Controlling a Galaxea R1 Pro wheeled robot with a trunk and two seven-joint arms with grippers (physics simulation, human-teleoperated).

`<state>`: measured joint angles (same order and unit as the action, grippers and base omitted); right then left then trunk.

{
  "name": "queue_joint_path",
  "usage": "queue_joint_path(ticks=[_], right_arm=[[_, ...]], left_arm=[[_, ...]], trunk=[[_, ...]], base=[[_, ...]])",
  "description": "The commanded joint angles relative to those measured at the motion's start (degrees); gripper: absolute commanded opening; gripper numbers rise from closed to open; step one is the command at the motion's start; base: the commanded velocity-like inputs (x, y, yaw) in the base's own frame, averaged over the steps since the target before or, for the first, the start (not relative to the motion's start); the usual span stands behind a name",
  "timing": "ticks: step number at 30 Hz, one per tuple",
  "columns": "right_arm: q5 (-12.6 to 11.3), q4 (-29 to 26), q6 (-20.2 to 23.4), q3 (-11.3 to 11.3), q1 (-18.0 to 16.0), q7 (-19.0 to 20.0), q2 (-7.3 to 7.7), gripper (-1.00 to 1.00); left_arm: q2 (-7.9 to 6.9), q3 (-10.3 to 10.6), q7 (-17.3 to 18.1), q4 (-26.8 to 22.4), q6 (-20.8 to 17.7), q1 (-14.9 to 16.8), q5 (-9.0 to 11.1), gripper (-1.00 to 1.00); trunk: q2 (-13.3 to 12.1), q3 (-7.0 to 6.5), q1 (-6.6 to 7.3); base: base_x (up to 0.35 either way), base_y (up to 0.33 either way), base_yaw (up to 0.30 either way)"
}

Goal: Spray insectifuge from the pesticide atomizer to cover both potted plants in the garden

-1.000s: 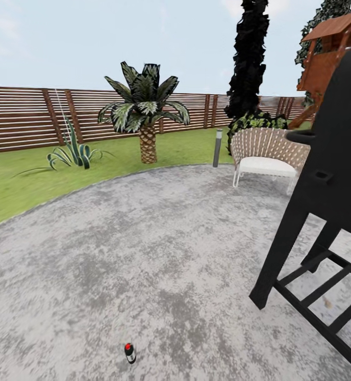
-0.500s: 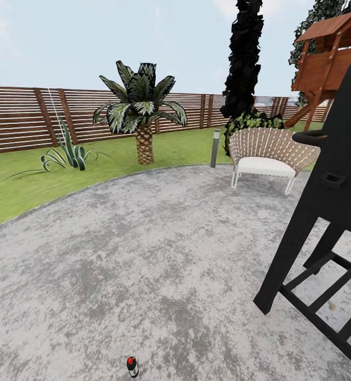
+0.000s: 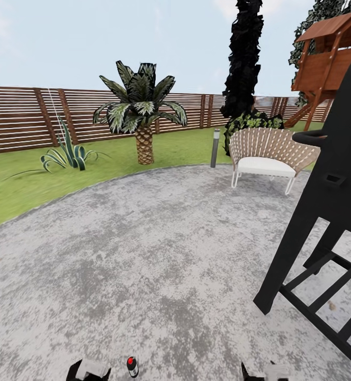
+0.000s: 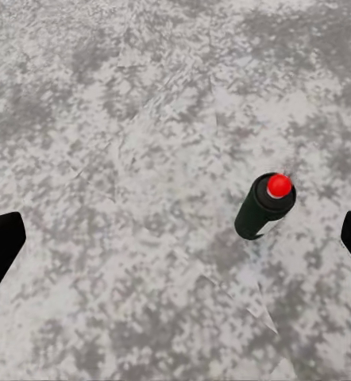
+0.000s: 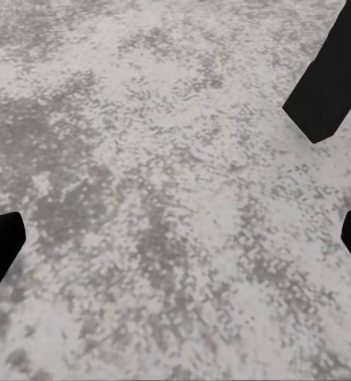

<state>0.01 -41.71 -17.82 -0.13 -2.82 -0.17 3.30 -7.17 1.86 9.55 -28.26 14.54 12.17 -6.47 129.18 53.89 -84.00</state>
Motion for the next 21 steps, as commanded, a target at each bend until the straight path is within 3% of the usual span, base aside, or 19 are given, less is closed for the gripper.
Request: queue_joint_path(ticks=[1, 7, 12, 13, 14, 16, 21], right_arm=[[-0.01, -2.30, -0.07, 0.03, -0.23, 0.05, -0.02, 1.00], [0.00, -9.47, 2.02, 0.19, -2.97, 0.32, -0.05, 1.00], [-0.01, -10.77, 5.82, 0.35, -4.82, 0.52, -0.11, 1.00], [0.04, -11.15, 6.16, 0.27, -4.98, 0.52, 0.14, 1.00], [0.05, -11.25, 6.18, 0.27, -4.99, 0.52, 0.20, 1.00], [0.08, -13.61, 6.24, 0.36, -5.00, 0.52, 0.29, 1.00], [0.08, -23.42, 7.23, 0.88, -5.00, 0.52, 0.22, 1.00]], left_arm=[[-0.26, 0.15, 0.73, -0.75, 0.25, 0.47, -1.94, 1.00], [-0.57, 0.34, 2.72, -1.17, 0.21, 2.38, -6.19, 1.00], [-0.55, 0.63, 5.92, -1.10, 0.22, 2.52, -10.10, 1.00], [-0.25, 0.67, 6.60, -1.10, 0.18, 2.50, -15.39, 1.00], [-0.15, 0.68, 6.64, -1.10, 0.16, 2.51, -16.24, 1.00], [0.11, 0.69, 6.70, -1.10, 0.14, 2.58, -17.75, 1.00], [0.09, 0.66, 6.71, -1.04, 0.12, 2.65, -17.96, 1.00]], trunk=[[0.02, 0.06, 0.01], [0.02, 0.06, 0.01], [0.02, 0.06, 0.01], [0.02, 0.06, 0.01], [0.02, 0.06, 0.01], [0.02, 0.06, 0.01], [1.22, 0.59, -0.65]], base=[[0.000, 0.000, 0.000], [0.000, 0.000, 0.000], [0.000, 0.000, 0.000], [0.000, 0.000, 0.000], [0.000, 0.000, 0.000], [0.000, 0.000, 0.000], [0.000, 0.000, 0.000]])
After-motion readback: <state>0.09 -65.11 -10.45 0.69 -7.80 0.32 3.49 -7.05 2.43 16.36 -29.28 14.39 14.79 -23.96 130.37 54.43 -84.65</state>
